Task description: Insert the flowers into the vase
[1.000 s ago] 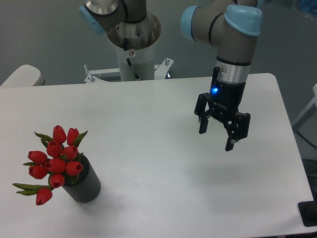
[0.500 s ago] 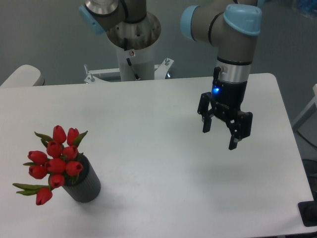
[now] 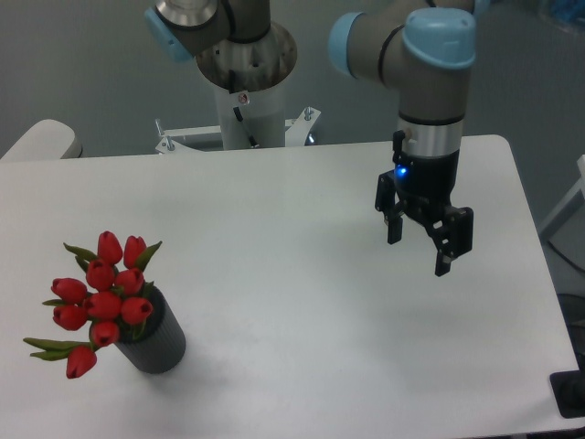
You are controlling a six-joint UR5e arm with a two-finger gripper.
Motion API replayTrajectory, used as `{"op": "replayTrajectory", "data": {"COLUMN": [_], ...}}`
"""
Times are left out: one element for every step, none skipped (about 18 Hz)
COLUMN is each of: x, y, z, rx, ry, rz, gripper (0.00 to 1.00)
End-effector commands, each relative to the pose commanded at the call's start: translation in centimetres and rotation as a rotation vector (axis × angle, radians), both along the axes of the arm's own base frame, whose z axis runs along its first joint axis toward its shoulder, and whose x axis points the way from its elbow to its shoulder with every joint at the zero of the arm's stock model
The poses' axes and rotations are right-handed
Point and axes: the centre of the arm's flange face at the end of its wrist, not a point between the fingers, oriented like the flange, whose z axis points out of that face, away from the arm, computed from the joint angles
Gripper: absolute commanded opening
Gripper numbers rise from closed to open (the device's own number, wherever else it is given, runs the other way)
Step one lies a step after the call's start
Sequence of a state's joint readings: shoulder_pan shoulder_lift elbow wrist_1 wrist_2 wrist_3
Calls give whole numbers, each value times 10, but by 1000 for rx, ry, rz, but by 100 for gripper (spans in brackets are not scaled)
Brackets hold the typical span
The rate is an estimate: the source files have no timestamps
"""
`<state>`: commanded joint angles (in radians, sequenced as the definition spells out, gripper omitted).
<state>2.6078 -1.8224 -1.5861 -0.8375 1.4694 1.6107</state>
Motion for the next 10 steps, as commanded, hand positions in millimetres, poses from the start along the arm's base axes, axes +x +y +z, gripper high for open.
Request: {"op": "replayTrajectory", "data": {"x": [1,1,0,1,1,2,2,2,2,2], "y": [0,0,-1,-1,-1,-1,-1,-1,-1,-1], "z": [0,-1,-2,-3,-4,-3,-4,-4,-4,-3], "rx": [-5,-6,-8,-11,-15,-15,-16,-16,-16,-16], "ry": [0,-2,-4,-10,-18,-18,-19,-19,-19,-19], "rz": [1,1,2,2,2,1,1,1,1,1], "gripper": [100,100,100,100,100,100,100,100,100,100]}}
